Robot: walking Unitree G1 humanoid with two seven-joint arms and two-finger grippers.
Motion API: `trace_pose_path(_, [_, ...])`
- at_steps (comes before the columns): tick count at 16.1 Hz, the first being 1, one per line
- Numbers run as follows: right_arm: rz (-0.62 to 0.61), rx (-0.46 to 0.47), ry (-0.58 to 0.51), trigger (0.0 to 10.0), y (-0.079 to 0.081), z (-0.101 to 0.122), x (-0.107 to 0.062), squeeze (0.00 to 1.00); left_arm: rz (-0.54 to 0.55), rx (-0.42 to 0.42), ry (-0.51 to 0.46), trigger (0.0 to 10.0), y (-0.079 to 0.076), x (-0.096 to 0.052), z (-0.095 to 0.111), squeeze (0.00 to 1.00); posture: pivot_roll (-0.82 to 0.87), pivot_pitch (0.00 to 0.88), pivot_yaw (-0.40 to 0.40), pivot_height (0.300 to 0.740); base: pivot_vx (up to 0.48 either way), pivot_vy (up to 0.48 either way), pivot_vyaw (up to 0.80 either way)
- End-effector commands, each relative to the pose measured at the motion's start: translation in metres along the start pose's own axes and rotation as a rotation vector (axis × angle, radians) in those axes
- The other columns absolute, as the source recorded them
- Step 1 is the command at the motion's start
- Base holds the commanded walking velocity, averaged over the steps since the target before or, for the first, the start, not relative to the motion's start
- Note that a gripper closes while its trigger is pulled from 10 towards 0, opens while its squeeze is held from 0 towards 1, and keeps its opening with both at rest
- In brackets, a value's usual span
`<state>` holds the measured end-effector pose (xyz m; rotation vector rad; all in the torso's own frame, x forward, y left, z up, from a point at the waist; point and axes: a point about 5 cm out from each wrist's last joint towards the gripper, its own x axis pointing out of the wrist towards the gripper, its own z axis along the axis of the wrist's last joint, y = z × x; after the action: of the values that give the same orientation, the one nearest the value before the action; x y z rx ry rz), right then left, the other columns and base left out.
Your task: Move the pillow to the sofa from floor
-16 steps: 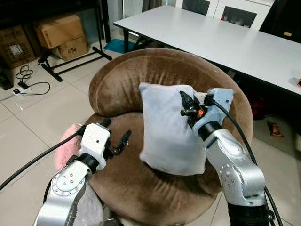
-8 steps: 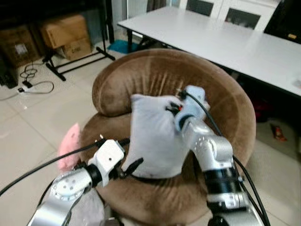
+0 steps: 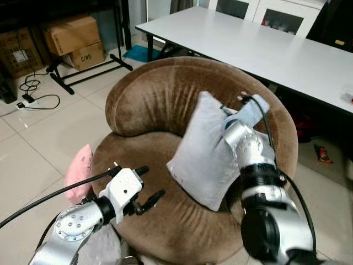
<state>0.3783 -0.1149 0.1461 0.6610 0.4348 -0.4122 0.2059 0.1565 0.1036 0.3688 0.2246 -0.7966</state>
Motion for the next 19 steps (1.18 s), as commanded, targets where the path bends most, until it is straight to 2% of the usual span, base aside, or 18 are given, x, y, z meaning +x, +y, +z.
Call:
trace_pose_path(1, [-0.058, 0.041, -0.065, 10.0, 0.001, 0.014, 0.001, 0.00, -0.008, 0.002, -0.009, 10.0, 0.000, -0.002, 0.003, 0.00, 0.07, 0.000, -0.102, 0.740, 0.000, 0.000, 0.00])
trace_pose_path(4, [-0.127, 0.037, -0.029, 10.0, -0.010, 0.007, 0.009, 0.00, -0.014, 0.005, -0.006, 10.0, 0.001, -0.001, 0.003, 0.00, 0.07, 0.000, -0.097, 0.740, 0.000, 0.000, 0.00])
trace_pose_path(5, [-0.163, 0.042, -0.034, 10.0, -0.015, 0.005, 0.011, 1.00, -0.017, 0.004, -0.006, 10.0, 0.001, -0.001, 0.003, 0.00, 0.07, 0.000, -0.096, 0.740, 0.000, 0.000, 0.00])
trace_pose_path(7, [-0.214, 0.054, -0.044, 10.0, -0.020, 0.004, 0.013, 1.00, -0.025, 0.000, -0.012, 10.0, 0.002, -0.001, 0.003, 0.00, 0.07, 0.000, -0.094, 0.740, 0.000, 0.000, 0.00])
trace_pose_path(9, [-0.207, 0.077, -0.070, 10.0, -0.018, 0.010, 0.014, 1.00, -0.029, 0.000, -0.017, 10.0, 0.004, -0.001, 0.005, 0.00, 0.06, 0.000, -0.092, 0.740, 0.000, 0.000, 0.00])
trace_pose_path(13, [-0.189, 0.079, -0.187, 10.0, -0.013, 0.036, 0.013, 1.00, -0.006, 0.012, -0.032, 10.0, 0.012, 0.003, 0.007, 0.00, 0.06, 0.000, -0.082, 0.740, 0.000, 0.000, 0.00])
trace_pose_path(14, [-0.109, 0.087, -0.218, 10.0, -0.010, 0.046, 0.012, 0.75, 0.067, -0.022, -0.083, 10.0, 0.020, 0.008, 0.010, 0.00, 0.05, 0.000, -0.081, 0.740, 0.000, 0.000, 0.00])
trace_pose_path(15, [-0.085, 0.097, -0.221, 10.0, -0.009, 0.048, 0.011, 0.75, 0.085, -0.037, -0.098, 10.0, 0.021, 0.009, 0.011, 0.00, 0.05, 0.000, -0.081, 0.740, 0.000, 0.000, 0.00])
trace_pose_path(16, [-0.070, 0.052, -0.256, 10.0, -0.010, 0.051, 0.011, 0.00, 0.143, -0.068, -0.133, 10.0, 0.026, 0.011, 0.013, 0.00, 0.04, 0.000, -0.081, 0.740, 0.000, 0.000, 0.00])
trace_pose_path(17, [-0.044, 0.010, -0.292, 10.0, -0.012, 0.054, 0.010, 0.00, 0.202, -0.098, -0.158, 10.0, 0.030, 0.013, 0.016, 0.00, 0.04, 0.000, -0.083, 0.740, 0.000, 0.000, 0.00])
trace_pose_path(18, [0.177, -0.121, -0.352, 10.0, -0.014, 0.056, 0.001, 0.00, 0.331, -0.142, -0.183, 10.0, 0.036, 0.016, 0.018, 0.00, 0.04, 0.000, -0.088, 0.740, 0.000, 0.000, 0.00])
trace_pose_path(19, [0.379, -0.228, -0.362, 10.0, -0.016, 0.049, -0.011, 0.00, 0.392, -0.142, -0.181, 10.0, 0.039, 0.017, 0.016, 0.00, 0.04, 0.000, -0.091, 0.740, 0.000, 0.000, 0.00])
